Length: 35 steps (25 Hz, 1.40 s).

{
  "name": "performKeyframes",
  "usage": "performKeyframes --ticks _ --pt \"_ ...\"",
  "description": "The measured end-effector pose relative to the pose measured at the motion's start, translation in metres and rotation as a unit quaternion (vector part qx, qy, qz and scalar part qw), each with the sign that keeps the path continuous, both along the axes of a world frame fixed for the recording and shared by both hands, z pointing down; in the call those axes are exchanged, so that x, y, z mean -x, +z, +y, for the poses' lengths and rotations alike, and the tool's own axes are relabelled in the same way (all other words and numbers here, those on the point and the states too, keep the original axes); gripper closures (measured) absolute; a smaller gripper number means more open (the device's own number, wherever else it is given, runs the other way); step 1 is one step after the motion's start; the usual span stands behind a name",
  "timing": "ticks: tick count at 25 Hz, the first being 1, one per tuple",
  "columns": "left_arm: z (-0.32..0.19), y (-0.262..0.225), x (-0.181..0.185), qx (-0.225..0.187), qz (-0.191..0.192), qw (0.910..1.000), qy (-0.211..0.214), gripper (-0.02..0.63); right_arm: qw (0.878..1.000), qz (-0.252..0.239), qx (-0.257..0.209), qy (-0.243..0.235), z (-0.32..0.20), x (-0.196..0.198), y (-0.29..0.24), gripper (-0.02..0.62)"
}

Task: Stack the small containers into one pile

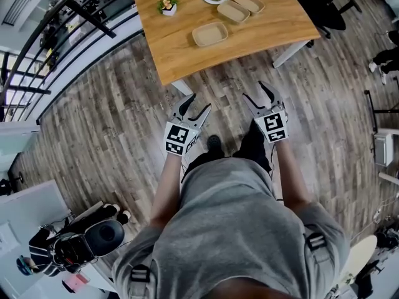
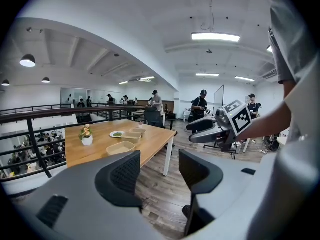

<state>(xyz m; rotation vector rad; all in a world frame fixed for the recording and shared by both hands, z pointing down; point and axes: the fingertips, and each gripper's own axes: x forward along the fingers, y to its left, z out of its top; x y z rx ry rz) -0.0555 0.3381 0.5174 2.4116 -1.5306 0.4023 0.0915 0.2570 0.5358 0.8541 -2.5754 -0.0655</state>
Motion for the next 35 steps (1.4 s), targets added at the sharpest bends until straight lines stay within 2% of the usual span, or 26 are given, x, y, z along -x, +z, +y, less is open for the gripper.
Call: performKeyframes --ticks 2,5,14,25,35 --pt "0.001 -0.001 0.0 0.0 0.007 1.0 0.004 0.359 1.0 -0.003 -0.001 0.003 0.0 -0.001 -0.002 0.287" --pt "0.003 -0.007 -0.002 0.0 0.021 0.9997 0.012 0.357 1.0 -0.014 -0.01 0.017 0.002 -0.001 -0.008 0.298" --pt "0.002 0.0 -0.012 0.022 0.012 0.9991 0.034 0.357 0.999 -0.008 0.006 0.041 0.001 -0.014 0.0 0.307" --pt "-0.061 -0.004 -0.044 0.031 0.036 0.9988 -0.013 0.357 1.0 0.001 0.019 -0.006 -0.058 -0.045 0.0 0.308" --pt "-0.118 0.002 -0.075 0.038 0.039 0.9974 -0.047 0.357 0.998 0.013 0.023 -0.049 -0.125 -0.067 0.007 0.316"
